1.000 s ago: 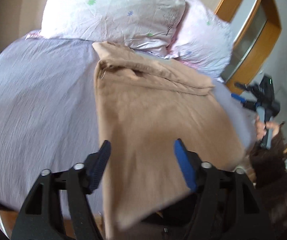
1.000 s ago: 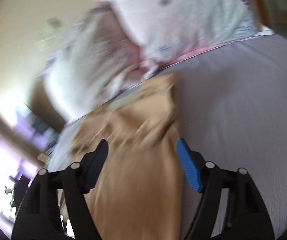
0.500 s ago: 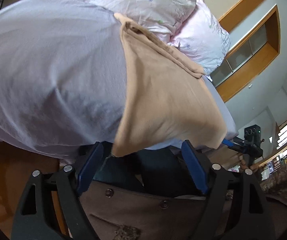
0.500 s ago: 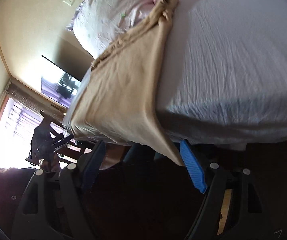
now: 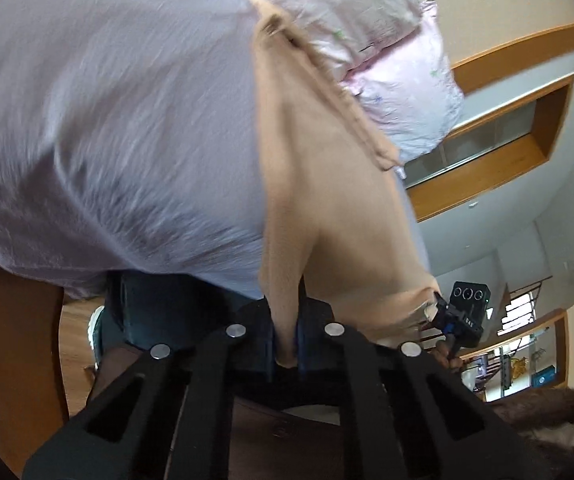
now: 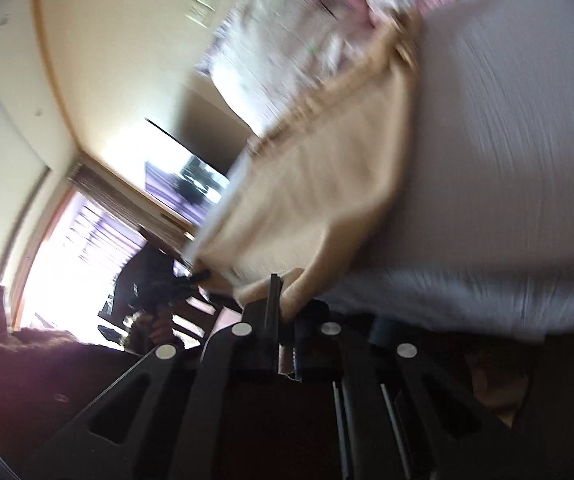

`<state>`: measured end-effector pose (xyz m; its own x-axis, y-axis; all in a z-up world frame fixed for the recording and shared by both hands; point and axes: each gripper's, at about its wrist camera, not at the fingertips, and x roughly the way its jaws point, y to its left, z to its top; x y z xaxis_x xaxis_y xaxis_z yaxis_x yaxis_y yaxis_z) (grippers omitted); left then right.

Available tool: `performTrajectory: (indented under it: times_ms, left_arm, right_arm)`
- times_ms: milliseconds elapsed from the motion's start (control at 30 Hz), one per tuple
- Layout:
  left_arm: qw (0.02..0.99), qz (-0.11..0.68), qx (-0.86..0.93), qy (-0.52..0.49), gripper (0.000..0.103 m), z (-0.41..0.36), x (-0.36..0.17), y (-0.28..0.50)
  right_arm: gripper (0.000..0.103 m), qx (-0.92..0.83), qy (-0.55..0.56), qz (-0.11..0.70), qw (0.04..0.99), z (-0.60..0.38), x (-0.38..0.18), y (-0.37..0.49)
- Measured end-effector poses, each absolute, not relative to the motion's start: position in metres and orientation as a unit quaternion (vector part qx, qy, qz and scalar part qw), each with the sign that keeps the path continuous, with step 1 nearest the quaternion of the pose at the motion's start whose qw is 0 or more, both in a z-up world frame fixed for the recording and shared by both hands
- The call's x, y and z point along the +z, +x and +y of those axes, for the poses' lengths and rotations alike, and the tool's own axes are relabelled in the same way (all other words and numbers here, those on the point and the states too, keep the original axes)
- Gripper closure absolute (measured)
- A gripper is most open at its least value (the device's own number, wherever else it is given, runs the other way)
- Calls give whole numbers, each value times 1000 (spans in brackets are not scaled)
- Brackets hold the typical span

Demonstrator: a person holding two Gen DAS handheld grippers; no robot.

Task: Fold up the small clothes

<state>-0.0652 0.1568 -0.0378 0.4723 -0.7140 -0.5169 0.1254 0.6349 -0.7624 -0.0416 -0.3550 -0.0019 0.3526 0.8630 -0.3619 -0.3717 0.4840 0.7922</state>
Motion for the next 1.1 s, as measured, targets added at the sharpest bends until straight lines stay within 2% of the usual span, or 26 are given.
performTrajectory:
  times_ms: [133,233,333,467,633,800,933,967,1033,1100]
  left_arm:
    - [813,385,-280,-335,96,164,17,-49]
    - [850,340,-265,-302,96,163,69,-5]
    - [882,315,-229,-265,96,150,103,73]
    - [881,345,-174,-274,96,144,90,181]
    - [872,400,-89,-267,97,151,41,274]
    - [858,402,-66,-312,97,182,20,291]
    - [845,395,-127,-337,96,185,24,277]
    - [845,400,-142,-325,93,179,28,275]
    - [844,413,-159,-304,76,169,31,277]
    - [843,425,-172,-283,38,154,34,280]
  right_arm:
    - [98,413,297,334,794,-362,50,-13]
    - [98,384,289,298,825,-356,91,46]
    - [98,335,306,291,842,-350,104,109]
    - [98,210,345,350,845,-345,72,221]
    - [98,119,394,427,805,-349,5,299]
    - [98,132,380,430,808,-338,0,318]
    - [95,141,374,423,814,-335,6,323]
    - [95,139,374,422,814,-336,5,321]
    - [94,135,378,424,812,-338,4,318]
    - [94,130,385,429,807,-340,-2,317]
